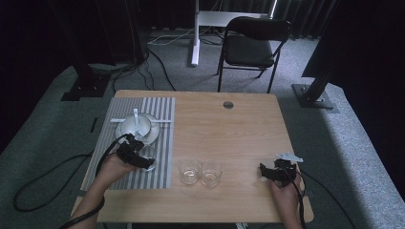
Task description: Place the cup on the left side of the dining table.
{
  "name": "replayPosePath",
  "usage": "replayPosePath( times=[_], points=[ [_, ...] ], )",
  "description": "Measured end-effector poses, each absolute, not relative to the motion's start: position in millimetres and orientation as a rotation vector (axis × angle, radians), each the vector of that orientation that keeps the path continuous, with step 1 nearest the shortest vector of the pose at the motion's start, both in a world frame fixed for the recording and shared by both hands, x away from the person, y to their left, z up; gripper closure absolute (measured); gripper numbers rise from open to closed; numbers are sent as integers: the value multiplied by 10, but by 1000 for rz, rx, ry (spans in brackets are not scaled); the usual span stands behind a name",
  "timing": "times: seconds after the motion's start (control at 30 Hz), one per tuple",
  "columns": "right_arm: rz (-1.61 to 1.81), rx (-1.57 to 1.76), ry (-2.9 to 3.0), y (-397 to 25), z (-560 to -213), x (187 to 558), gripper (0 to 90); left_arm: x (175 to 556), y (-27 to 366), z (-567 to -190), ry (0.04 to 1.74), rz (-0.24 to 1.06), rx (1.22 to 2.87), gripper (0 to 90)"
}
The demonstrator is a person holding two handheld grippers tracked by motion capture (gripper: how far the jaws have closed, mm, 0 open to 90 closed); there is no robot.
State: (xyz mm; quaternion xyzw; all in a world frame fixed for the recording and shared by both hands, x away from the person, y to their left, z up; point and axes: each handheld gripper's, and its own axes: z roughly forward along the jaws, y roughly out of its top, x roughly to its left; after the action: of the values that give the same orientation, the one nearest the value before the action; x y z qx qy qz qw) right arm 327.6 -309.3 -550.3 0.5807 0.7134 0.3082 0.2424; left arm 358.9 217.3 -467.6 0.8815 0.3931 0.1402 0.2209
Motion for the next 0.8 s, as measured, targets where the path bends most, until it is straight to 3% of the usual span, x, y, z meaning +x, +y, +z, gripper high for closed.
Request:
replayPosePath(
  times=[0.47, 0.53, 0.6, 0.67, 0.8],
  points=[
    [843, 1588, 1950, -3093, -5503, 3276, 118, 3533, 2251, -4716, 1066, 394, 2375, 173],
    [842, 1587, 1950, -3093, -5503, 3276, 118, 3527, 2261, -4725, 1083, 397, 2365, 96],
    [842, 1587, 1950, -3093, -5503, 3276, 118, 3521, 2283, -4723, 1093, 382, 2343, 96],
    [842, 1587, 1950, -3093, -5503, 3276, 118, 3517, 2303, -4740, 1094, 347, 2339, 2],
    [842, 1588, 1950, -3092, -5503, 3276, 118, 3477, 2330, -4793, 1069, 372, 2330, 2]
  ],
)
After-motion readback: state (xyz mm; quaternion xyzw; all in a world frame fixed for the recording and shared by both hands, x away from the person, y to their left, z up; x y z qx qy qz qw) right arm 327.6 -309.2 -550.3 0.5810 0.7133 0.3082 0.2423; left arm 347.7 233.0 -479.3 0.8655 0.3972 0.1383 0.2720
